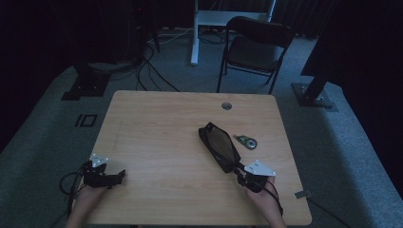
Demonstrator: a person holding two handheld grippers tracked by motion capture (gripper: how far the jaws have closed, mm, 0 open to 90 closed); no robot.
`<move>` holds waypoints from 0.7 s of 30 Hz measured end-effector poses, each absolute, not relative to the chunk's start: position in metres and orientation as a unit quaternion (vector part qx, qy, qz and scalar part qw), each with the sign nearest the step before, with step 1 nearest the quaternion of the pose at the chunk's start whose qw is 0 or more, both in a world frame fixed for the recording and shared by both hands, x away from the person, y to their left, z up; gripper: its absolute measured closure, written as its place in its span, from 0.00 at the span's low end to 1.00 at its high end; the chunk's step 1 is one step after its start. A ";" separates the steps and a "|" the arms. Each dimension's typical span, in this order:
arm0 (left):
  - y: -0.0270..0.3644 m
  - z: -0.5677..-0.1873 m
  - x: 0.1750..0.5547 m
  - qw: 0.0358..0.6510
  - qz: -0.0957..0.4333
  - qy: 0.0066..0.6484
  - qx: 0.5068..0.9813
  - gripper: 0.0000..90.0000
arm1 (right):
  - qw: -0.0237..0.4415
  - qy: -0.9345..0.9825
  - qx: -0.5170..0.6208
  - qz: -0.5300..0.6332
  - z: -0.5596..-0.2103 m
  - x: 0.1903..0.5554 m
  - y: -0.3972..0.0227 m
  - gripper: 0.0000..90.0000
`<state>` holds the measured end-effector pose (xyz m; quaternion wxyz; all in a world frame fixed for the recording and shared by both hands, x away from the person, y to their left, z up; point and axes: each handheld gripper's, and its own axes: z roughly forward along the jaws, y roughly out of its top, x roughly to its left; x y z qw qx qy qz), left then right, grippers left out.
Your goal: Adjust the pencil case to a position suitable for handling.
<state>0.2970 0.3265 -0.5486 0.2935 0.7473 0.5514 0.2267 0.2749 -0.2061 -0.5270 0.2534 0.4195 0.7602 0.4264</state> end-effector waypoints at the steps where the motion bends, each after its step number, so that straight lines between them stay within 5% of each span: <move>1: 0.327 -0.549 0.297 0.294 0.227 0.551 0.747 0.01 | 0.251 0.760 0.421 0.427 -0.527 0.273 -0.207 0.81; 17: 0.327 -0.549 0.297 0.293 0.227 0.551 0.747 0.01 | 0.262 0.758 0.423 0.422 -0.529 0.254 -0.210 0.81; 21: 0.327 -0.549 0.297 0.293 0.227 0.551 0.747 0.01 | 0.267 0.748 0.429 0.430 -0.522 0.254 -0.215 0.68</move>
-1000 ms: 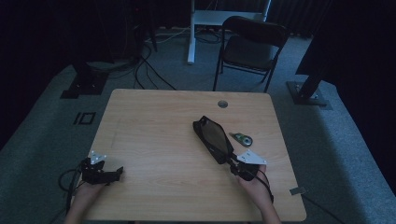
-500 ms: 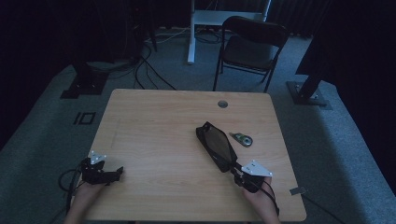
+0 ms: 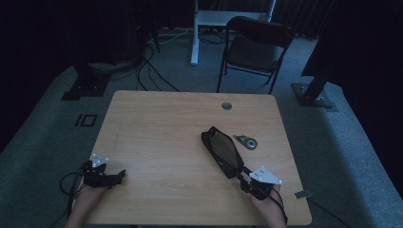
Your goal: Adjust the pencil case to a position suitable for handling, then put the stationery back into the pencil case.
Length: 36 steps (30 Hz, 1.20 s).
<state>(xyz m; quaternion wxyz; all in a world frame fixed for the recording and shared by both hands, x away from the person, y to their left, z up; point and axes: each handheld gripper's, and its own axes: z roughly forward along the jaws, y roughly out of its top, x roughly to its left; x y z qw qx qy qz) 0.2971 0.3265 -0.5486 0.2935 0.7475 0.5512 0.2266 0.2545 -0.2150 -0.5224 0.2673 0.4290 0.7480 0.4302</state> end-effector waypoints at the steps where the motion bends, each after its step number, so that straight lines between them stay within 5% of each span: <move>1: 0.327 -0.549 0.297 0.294 0.227 0.551 0.747 0.01 | 0.266 0.746 0.429 0.434 -0.521 0.255 -0.216 0.67; 19: 0.327 -0.549 0.297 0.294 0.227 0.551 0.747 0.01 | 0.276 0.719 0.420 0.480 -0.486 0.287 -0.247 0.47; 36: 0.326 -0.549 0.297 0.294 0.226 0.552 0.747 0.01 | 0.255 0.742 0.424 0.453 -0.511 0.360 -0.278 0.22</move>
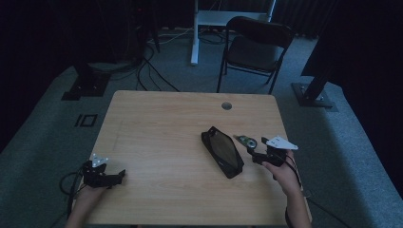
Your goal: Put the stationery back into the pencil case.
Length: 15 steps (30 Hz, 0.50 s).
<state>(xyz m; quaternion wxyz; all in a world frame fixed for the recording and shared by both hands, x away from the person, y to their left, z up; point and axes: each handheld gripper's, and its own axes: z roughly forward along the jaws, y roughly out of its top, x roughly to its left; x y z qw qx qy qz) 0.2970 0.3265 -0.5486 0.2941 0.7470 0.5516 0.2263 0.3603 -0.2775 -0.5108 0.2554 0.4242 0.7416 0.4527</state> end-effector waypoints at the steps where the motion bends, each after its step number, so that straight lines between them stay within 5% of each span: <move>1: 0.326 -0.549 0.297 0.294 0.226 0.552 0.747 0.01 | 0.252 0.742 0.428 0.449 -0.513 0.364 -0.277 0.22; 7: 0.326 -0.549 0.297 0.294 0.226 0.552 0.747 0.01 | 0.239 0.750 0.444 0.428 -0.525 0.390 -0.275 0.17; 15: 0.326 -0.549 0.297 0.294 0.226 0.552 0.747 0.01 | 0.227 0.779 0.436 0.389 -0.537 0.420 -0.270 0.23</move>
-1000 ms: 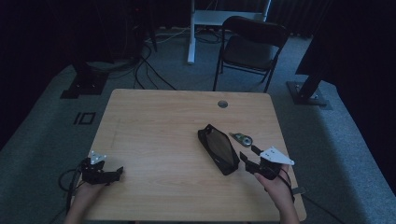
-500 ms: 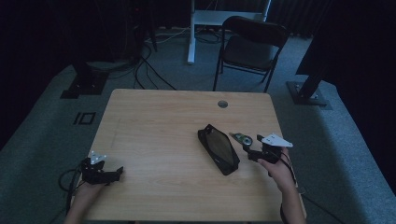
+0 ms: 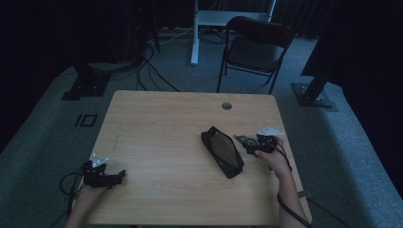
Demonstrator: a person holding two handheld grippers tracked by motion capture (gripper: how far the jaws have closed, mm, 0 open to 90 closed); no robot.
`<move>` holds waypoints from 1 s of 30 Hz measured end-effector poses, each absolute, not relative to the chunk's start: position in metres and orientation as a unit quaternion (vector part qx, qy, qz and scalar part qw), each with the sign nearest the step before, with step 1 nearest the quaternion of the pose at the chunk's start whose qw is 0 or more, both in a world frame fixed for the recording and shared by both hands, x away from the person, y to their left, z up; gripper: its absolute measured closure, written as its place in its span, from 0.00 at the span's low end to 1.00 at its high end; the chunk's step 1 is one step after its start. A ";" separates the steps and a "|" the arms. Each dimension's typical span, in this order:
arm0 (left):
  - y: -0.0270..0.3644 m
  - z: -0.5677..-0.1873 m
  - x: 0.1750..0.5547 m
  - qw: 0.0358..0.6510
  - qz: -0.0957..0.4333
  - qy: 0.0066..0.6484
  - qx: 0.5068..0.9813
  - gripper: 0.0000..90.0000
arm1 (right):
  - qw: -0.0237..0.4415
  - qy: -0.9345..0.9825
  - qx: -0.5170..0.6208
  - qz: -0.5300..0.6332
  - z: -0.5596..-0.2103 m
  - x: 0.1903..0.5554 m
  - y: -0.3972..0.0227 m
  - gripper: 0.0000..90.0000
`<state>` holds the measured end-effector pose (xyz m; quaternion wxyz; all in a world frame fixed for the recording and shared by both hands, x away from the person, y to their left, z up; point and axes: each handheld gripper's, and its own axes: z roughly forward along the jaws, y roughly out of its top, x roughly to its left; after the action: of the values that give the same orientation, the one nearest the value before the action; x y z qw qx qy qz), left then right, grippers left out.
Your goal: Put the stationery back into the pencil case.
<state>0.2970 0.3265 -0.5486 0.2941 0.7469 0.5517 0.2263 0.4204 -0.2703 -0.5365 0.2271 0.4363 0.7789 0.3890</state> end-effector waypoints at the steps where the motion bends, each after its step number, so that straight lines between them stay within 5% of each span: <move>1: 0.326 -0.549 0.297 0.294 0.226 0.552 0.747 0.01 | 0.229 0.782 0.434 0.384 -0.537 0.423 -0.270 0.24; 30: 0.326 -0.549 0.297 0.294 0.226 0.552 0.747 0.01 | 0.208 0.786 0.460 0.357 -0.549 0.438 -0.257 0.50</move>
<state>0.2970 0.3264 -0.5486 0.2941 0.7469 0.5518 0.2263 0.4379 -0.2574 -0.5486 0.2075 0.4604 0.7859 0.3569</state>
